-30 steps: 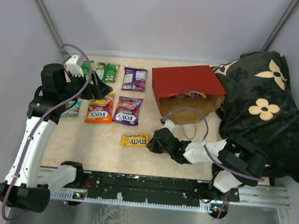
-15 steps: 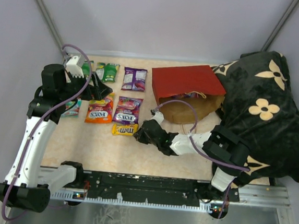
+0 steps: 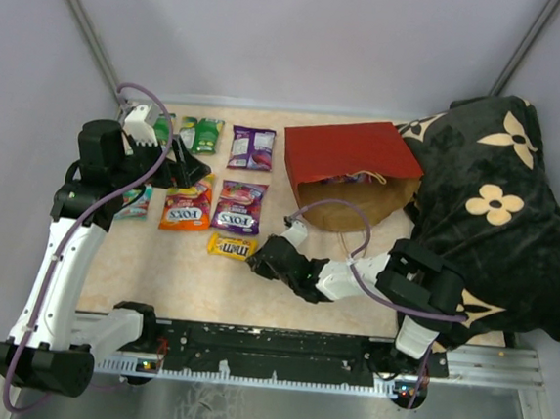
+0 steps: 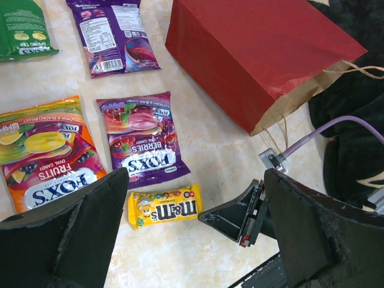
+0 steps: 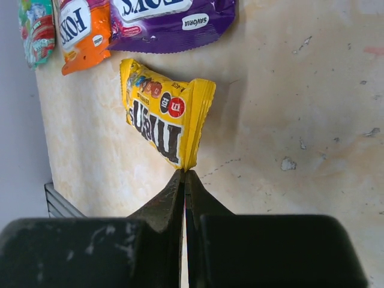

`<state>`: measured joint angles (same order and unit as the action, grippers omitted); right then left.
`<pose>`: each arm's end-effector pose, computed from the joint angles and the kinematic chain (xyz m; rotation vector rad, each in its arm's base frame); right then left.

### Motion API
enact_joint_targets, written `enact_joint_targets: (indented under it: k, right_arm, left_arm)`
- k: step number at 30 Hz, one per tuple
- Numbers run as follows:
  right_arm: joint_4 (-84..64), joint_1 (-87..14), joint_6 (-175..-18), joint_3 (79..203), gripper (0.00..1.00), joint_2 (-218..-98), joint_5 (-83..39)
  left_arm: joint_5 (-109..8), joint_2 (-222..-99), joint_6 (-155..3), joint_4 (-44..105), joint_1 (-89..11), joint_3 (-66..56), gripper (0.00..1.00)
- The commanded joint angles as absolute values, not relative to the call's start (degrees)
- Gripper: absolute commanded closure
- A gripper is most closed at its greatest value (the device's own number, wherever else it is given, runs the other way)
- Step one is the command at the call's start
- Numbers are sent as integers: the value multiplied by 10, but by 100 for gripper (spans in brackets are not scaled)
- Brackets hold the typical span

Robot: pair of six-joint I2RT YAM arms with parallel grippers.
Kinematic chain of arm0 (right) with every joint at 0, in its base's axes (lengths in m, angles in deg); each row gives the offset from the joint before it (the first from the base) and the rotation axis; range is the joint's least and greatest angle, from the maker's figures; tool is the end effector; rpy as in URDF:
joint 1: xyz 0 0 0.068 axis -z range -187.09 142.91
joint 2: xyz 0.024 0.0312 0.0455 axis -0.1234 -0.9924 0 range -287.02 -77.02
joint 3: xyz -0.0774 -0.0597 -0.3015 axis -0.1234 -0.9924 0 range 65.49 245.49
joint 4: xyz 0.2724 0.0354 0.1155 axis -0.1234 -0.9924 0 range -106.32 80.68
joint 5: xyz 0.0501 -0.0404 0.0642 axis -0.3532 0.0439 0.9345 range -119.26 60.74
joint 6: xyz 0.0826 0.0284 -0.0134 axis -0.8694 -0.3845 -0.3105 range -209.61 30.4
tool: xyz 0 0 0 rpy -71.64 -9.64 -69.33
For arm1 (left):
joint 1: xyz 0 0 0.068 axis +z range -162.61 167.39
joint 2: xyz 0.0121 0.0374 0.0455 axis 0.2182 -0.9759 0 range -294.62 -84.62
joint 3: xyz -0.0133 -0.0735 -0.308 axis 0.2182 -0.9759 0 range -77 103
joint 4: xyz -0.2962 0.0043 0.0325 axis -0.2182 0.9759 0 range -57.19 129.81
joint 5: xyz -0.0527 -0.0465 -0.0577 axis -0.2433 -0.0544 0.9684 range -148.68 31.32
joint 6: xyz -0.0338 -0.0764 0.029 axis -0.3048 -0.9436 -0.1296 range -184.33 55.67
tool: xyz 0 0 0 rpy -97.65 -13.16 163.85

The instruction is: Take the snacks out of the paper bag

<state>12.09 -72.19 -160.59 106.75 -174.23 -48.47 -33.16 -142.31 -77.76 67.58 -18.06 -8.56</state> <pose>0.1874 0.3423 0.1351 0.3233 2.2935 0.9788 0.2502 -0.0580 0.4279 0.1529 1.9994 -0.6547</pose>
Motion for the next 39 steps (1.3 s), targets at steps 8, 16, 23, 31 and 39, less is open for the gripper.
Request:
enact_joint_targets:
  k: [8, 16, 23, 31, 39]
  right_arm:
    - [65, -722, -1512, 1047, 17, -1628, -557]
    - [-43, -715, -1395, 940, 1, -1314, -627]
    - [-150, -489, -1399, 830, 2, -1077, -453]
    - [50, -150, -1448, 789, 16, -1197, -119]
    - [364, -151, -1617, 823, 30, -1466, -157]
  left_arm:
    - [-335, -1418, -768, 677, -177, -96, 0]
    - [-327, -1420, -770, 652, -177, -127, 0]
    - [-292, -1431, -786, 612, -177, -146, 0]
    - [-276, -1428, -793, 588, -177, -172, 0]
    - [-271, -1428, -798, 582, -178, -179, 0]
